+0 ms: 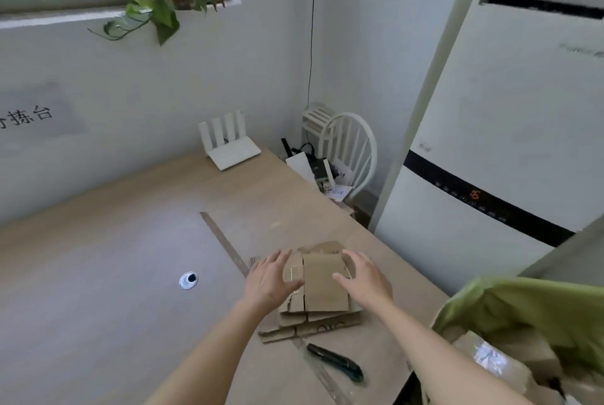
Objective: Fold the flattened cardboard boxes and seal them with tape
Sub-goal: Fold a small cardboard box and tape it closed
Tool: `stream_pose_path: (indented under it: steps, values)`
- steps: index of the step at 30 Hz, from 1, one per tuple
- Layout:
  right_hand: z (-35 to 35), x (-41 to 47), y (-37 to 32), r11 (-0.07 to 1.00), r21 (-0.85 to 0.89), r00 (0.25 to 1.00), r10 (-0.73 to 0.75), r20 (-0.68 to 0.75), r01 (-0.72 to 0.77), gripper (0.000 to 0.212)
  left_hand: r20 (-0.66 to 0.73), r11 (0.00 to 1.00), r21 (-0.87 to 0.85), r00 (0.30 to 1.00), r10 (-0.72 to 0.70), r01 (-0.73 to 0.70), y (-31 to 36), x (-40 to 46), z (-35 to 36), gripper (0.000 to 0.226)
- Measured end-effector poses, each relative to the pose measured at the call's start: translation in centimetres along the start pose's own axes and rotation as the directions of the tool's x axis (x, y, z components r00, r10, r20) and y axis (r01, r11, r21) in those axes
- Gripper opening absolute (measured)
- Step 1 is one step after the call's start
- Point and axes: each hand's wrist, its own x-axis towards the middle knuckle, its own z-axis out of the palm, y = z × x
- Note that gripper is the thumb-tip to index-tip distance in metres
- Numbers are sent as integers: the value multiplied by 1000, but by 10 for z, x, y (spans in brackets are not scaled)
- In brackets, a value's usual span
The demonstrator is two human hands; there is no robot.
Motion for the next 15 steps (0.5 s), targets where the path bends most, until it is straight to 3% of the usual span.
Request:
stream_pose_path:
  steps: [8, 15]
  values:
    - [78, 94, 64, 996, 64, 965, 48, 258, -67, 89, 126, 986, 1, 978, -168, 170, -8, 77, 82, 82]
    - [124, 117, 92, 989, 68, 949, 109, 295, -134, 109, 108, 930, -99, 932, -345, 355, -13, 107, 141, 99]
